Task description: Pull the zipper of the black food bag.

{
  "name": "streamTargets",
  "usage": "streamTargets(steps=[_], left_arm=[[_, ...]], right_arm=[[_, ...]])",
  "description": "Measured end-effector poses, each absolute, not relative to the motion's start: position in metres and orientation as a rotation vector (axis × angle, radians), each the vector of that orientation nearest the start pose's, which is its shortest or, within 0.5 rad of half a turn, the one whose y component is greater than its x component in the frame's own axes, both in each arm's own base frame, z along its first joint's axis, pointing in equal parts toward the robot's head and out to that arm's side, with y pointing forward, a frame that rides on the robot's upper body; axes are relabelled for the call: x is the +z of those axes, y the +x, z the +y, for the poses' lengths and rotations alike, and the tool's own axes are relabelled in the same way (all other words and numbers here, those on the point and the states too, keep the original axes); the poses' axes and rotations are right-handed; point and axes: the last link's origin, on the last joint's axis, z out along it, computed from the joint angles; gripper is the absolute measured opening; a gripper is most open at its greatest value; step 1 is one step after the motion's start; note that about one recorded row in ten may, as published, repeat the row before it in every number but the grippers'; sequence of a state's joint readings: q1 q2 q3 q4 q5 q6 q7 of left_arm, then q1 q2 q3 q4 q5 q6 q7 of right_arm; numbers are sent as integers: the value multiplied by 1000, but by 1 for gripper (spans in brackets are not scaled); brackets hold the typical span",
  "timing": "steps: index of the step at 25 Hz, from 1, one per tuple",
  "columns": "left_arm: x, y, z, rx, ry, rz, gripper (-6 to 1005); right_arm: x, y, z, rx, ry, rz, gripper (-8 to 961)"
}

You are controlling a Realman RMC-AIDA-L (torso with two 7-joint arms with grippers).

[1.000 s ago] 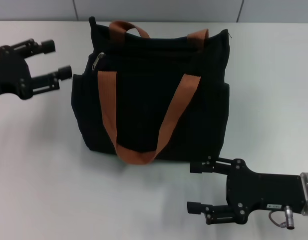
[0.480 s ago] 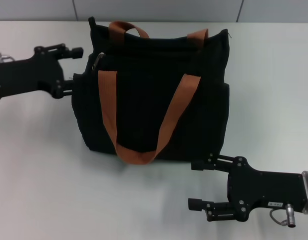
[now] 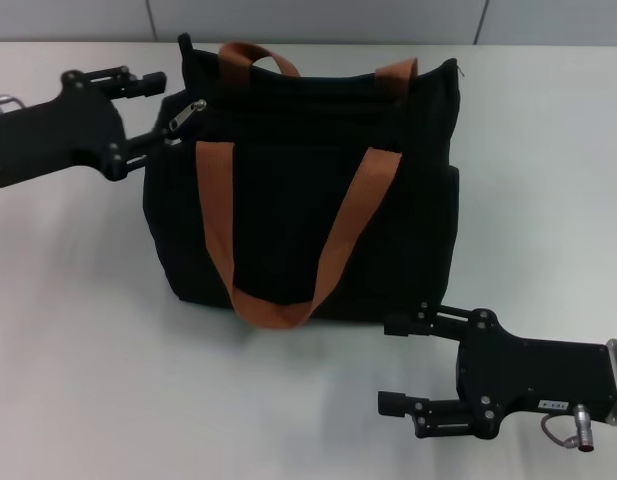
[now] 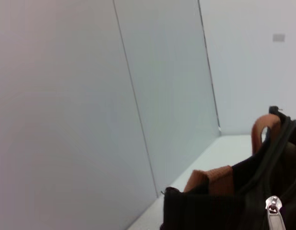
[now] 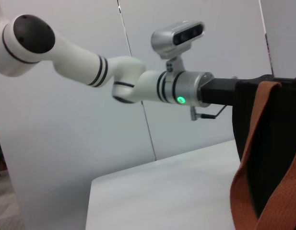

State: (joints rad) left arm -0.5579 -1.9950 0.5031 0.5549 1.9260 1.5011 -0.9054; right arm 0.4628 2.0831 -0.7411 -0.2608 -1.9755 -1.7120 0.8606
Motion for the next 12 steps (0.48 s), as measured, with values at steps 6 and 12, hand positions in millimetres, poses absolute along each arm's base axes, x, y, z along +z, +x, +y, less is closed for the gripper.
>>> streamTargets(steps=[6, 12], left_arm=[[51, -288, 346, -681, -2432, -113, 370], [44, -285, 330, -787, -2403, -88, 184]], right_arm=[[-60, 270, 240, 1046, -2865, 377, 817], [-46, 257, 236, 1250, -2829, 394, 817]])
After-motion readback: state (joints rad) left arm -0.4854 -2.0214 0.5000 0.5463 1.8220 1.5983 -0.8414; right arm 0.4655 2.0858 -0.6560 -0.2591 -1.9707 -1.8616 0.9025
